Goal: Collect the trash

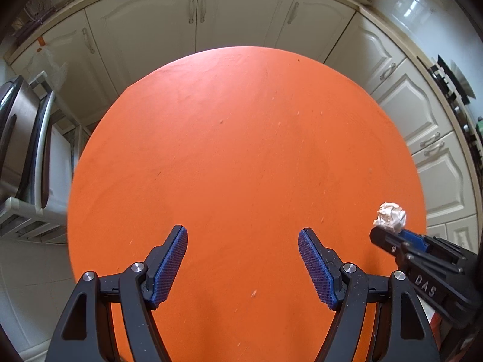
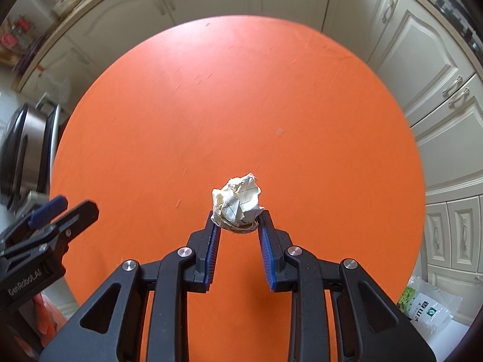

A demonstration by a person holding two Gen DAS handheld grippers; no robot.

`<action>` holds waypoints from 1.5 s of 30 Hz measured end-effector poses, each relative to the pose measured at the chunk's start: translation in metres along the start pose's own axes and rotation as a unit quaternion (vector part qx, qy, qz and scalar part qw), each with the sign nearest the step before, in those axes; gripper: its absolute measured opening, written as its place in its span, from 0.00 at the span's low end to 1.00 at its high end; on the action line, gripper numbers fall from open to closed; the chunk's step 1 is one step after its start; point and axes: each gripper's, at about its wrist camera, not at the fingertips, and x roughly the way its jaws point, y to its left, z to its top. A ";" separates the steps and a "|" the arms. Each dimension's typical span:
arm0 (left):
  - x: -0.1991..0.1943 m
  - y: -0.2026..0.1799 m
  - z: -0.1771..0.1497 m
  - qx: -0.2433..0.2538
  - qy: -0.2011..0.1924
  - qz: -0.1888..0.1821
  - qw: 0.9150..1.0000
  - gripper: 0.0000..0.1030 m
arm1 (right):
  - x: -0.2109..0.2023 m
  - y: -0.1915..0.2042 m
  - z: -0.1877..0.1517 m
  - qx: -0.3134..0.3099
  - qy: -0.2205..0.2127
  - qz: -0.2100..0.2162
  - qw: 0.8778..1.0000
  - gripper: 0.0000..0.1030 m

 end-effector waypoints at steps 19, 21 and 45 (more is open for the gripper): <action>-0.021 -0.032 -0.065 0.001 0.014 -0.023 1.000 0.70 | -0.031 -0.008 -0.076 0.015 -0.046 -0.006 0.999 0.84; -0.019 -0.038 -0.061 -0.005 0.016 -0.033 0.999 0.70 | -0.034 -0.023 -0.074 0.034 -0.049 -0.006 0.998 0.84; 0.043 -0.115 -0.027 0.120 0.065 -0.080 0.987 0.25 | -0.011 -0.115 -0.069 0.121 -0.017 0.037 0.992 0.84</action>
